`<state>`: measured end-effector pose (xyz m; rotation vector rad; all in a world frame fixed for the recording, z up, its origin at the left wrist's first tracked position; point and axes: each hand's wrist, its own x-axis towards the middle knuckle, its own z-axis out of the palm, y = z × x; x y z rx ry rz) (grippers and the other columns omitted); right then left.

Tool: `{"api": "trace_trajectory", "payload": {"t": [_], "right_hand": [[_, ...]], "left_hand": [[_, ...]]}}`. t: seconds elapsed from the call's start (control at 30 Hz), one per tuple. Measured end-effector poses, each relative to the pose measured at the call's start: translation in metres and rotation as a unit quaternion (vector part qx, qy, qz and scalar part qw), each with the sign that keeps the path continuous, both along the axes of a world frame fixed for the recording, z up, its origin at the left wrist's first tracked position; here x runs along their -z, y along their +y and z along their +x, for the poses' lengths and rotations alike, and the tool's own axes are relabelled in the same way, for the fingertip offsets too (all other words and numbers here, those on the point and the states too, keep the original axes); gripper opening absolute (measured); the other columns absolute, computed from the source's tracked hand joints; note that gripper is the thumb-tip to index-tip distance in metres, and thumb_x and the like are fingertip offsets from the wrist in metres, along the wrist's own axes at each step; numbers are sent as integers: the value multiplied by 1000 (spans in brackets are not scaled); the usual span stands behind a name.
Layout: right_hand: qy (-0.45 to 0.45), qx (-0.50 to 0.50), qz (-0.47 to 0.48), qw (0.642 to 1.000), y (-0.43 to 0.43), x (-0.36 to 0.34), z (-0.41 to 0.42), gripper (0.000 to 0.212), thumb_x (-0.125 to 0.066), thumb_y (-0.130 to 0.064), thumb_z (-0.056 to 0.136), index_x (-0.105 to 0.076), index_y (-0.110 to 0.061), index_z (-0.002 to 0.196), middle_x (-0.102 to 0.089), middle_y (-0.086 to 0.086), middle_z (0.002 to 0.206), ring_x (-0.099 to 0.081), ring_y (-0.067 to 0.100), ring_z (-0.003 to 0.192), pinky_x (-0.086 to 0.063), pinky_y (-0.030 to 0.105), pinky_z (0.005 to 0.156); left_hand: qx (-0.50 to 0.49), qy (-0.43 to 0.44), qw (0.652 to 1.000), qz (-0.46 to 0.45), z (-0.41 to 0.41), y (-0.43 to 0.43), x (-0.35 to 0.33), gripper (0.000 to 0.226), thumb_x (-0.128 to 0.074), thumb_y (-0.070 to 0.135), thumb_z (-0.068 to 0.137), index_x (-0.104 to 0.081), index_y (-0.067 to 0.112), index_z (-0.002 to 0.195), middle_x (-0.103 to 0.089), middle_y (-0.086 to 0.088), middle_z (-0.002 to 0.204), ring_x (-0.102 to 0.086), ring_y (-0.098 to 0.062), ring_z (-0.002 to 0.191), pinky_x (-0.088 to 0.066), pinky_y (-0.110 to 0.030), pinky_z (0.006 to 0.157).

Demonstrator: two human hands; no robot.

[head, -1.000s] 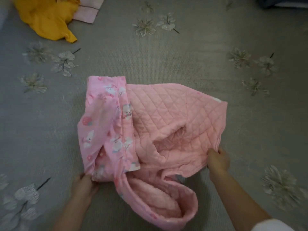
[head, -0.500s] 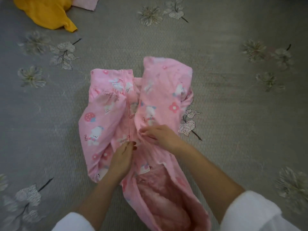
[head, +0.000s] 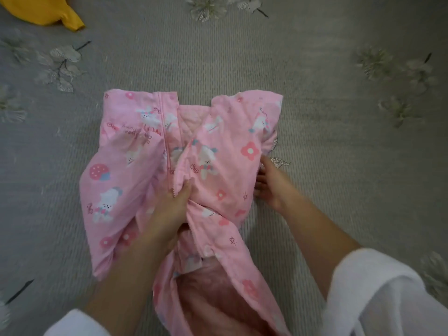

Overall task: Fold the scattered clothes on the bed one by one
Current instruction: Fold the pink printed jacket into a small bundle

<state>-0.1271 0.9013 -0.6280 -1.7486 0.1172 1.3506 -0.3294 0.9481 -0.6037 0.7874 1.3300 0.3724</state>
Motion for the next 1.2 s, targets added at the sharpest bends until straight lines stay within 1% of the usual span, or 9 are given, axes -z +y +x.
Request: {"api": "trace_trajectory", "payload": {"t": [0.1,0.27,0.37,0.47,0.63,0.77,0.93,1.07,1.2], "right_hand": [[-138,67,43,987,17,-18,-4,12,-62,-19,85,-57,-9,83,-52,2,64,-47,14,55,-35,21,47],[-568,103,129,806,-44,-75,17,35,-58,-12,84,-32,-26,66,-36,-8,61,-31,6,56,-29,20,54],[-495,49,7,867,-91,-50,37,15,-61,-22,89,-47,-20,84,-50,-3,74,-43,12,66,-40,31,69],[-410,-41,-116,904,-132,-23,37,29,-62,-26,89,-56,-4,107,-62,10,103,-57,25,92,-40,30,78],[-213,-192,13,958,-181,-37,-28,53,-72,-53,74,-59,-4,87,-55,-4,75,-49,3,65,-39,17,63],[-129,-340,18,932,-203,-26,-70,87,-84,-58,58,-44,-31,130,-52,-20,119,-53,-5,105,-44,16,88],[-159,-319,-62,932,-200,-21,-83,7,-61,-18,88,-61,-15,82,-59,-3,70,-56,14,69,-39,24,58],[12,-493,-165,854,-209,-36,-69,39,-60,-38,86,-62,-2,99,-70,16,86,-69,24,62,-53,29,48],[-61,-565,-184,802,-188,-50,-57,73,-60,-68,76,-64,1,99,-72,15,77,-67,24,55,-55,31,51]], "left_hand": [[-30,-43,999,13,-12,1,-3,37,-55,39,93,-62,16,121,-70,-4,113,-67,-21,104,-53,-39,91],[1,-42,998,42,-12,-9,7,55,-67,56,80,-66,16,117,-71,-5,110,-66,-20,104,-50,-39,95],[115,87,980,137,13,-36,20,26,-70,32,83,-63,17,103,-69,3,91,-64,-18,91,-51,-23,76],[228,188,917,267,23,-58,22,51,-64,24,79,-46,20,126,-61,2,111,-58,-22,102,-46,-34,88],[206,376,831,356,-19,-103,3,74,-58,50,76,-36,19,139,-34,-14,139,-30,-33,126,-30,-50,101],[115,289,940,138,-53,-136,2,111,-78,43,63,-11,23,149,-21,-16,148,-24,-29,133,-25,-40,110],[92,118,984,94,-60,-143,-1,70,-63,13,85,-33,24,146,-45,7,141,-45,-12,128,-36,-24,101],[360,326,862,146,-81,-118,-24,45,-59,26,82,-59,27,127,-66,0,116,-60,-22,105,-44,-26,83],[593,389,700,84,-88,-102,-47,37,-51,52,87,-67,27,110,-68,1,110,-62,-19,90,-45,-24,69]]}}
